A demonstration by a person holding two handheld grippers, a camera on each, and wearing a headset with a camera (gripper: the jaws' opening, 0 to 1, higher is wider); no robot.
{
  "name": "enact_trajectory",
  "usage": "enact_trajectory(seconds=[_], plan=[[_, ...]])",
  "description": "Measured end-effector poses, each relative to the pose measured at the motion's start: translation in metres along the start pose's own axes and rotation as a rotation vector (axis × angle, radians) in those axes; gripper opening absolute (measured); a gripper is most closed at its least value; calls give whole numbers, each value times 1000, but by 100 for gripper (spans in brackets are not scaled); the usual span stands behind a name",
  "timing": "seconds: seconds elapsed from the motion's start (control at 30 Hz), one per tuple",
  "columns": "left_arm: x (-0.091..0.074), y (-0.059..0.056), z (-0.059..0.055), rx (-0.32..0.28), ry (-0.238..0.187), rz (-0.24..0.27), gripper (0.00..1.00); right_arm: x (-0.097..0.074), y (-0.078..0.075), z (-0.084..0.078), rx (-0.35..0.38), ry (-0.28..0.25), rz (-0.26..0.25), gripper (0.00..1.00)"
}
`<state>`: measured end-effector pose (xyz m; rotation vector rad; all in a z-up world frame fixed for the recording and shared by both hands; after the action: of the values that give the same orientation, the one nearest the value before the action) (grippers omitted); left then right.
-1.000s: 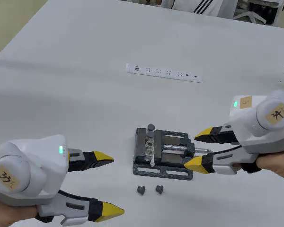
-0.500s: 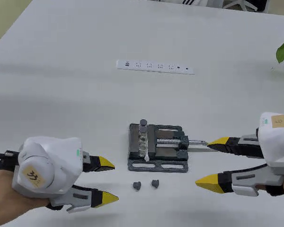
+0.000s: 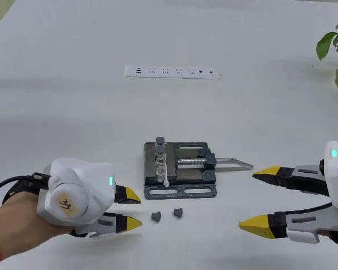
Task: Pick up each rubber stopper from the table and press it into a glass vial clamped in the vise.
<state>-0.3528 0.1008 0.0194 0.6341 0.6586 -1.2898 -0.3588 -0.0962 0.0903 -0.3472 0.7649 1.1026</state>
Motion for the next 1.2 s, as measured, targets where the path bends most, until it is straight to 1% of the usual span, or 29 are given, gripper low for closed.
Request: enact_trajectory(seconds=[0.13,0.27,0.33,0.4,0.53,0.6,0.67,0.77,0.9,1.07,1.2], plan=[[10,1,-3,24,26,-17,14,-1,1,-2,22,-8,3,57],[17,-2,-2,55,53,-35,12,-2,0,-4,29,-10,3,56],[20,-1,-4,60,65,-40,11,-3,0,-4,34,-11,5,55],[21,-2,-2,66,66,-44,11,-4,-1,-5,35,-12,2,55],[25,0,-3,82,75,-51,11,-5,-1,-8,48,-13,0,56],[26,-3,1,92,78,-57,11,-6,-2,-9,53,-20,0,57],[27,-3,0,104,79,-65,10,-7,-2,-9,55,-23,0,59],[29,-4,2,114,81,-71,10,-8,-3,-13,46,-14,0,60],[30,-6,1,121,88,-76,10,-9,-4,-18,35,-13,8,65],[31,-4,1,128,90,-75,9,-11,-5,-26,19,3,12,69],[32,-3,0,139,92,-77,8,-13,-6,-33,16,19,16,70]])
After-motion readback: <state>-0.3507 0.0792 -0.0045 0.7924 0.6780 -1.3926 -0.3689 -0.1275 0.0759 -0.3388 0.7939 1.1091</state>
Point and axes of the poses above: the centre of the closed fingertips' face, and the gripper's own axes: x roughly forward along the fingers, y roughly to its left, z roughly out of its top, the point moved 3 cm from there along -x, roughly backward along the fingers, and after that the axes turned 3 degrees about y, right-handed, at the moved point
